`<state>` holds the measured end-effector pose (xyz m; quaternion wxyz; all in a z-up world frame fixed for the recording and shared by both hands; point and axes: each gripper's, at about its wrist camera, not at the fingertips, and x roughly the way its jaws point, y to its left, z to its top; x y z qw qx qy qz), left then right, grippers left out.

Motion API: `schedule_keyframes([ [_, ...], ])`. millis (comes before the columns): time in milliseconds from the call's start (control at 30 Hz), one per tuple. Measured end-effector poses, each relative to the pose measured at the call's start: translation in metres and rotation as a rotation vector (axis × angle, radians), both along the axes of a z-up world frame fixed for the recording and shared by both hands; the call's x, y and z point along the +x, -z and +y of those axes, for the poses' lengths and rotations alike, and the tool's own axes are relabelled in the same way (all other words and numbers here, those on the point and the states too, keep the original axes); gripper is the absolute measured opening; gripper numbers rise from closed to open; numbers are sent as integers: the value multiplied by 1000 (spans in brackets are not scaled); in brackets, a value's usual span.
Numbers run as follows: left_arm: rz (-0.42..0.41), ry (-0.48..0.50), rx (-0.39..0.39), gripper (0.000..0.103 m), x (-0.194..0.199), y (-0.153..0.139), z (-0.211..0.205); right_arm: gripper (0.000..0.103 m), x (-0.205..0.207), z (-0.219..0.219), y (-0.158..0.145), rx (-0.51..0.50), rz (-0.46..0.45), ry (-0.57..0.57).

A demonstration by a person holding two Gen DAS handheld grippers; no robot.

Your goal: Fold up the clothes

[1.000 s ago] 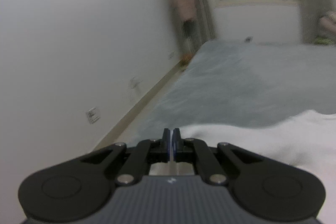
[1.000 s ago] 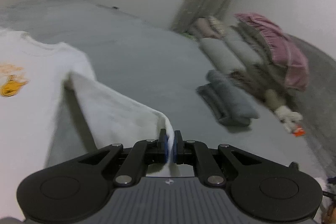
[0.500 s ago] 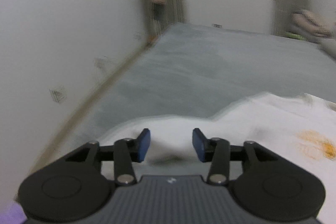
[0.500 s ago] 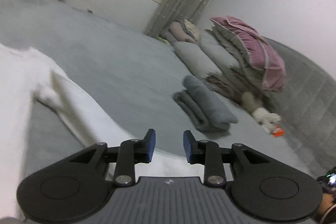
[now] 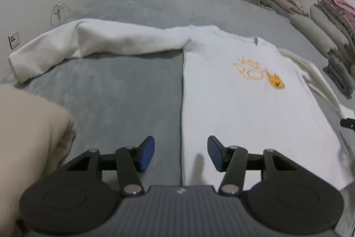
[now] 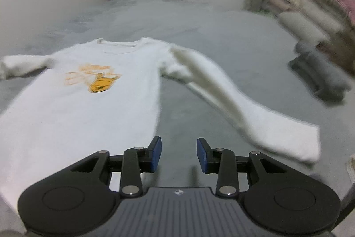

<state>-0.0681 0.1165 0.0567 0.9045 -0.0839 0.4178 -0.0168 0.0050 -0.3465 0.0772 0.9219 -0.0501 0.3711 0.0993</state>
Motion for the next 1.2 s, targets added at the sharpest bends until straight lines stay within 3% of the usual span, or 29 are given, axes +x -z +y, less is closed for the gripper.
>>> schedule_keyframes([
  [367, 3, 72, 53, 50, -37, 13, -16, 34, -51, -14, 14, 162, 141, -119],
  [467, -6, 90, 61, 45, -42, 14, -19, 34, -73, -15, 23, 205, 174, -143],
  [500, -7, 94, 58, 32, -44, 14, -20, 34, -78, -14, 26, 211, 178, -149],
  [533, -3, 94, 38, 11, -44, 15, -19, 34, -84, -13, 28, 216, 182, -155],
  [600, 4, 80, 5, 11, -44, 16, -17, 29, -90, -9, 32, 199, 180, -149],
  [667, 7, 64, 0, 9, -44, 16, -17, 12, -92, -4, 32, 183, 168, -151],
  [733, 0, 59, -3, 7, -46, 13, -18, 8, -95, 1, 28, 169, 148, -159],
  [1000, -95, 64, -49, 7, -75, -14, -11, 7, -120, -24, -23, 233, -20, -219],
  [1200, -50, 89, 46, 10, -70, -4, -21, 7, -121, -13, -3, 104, 49, -288],
])
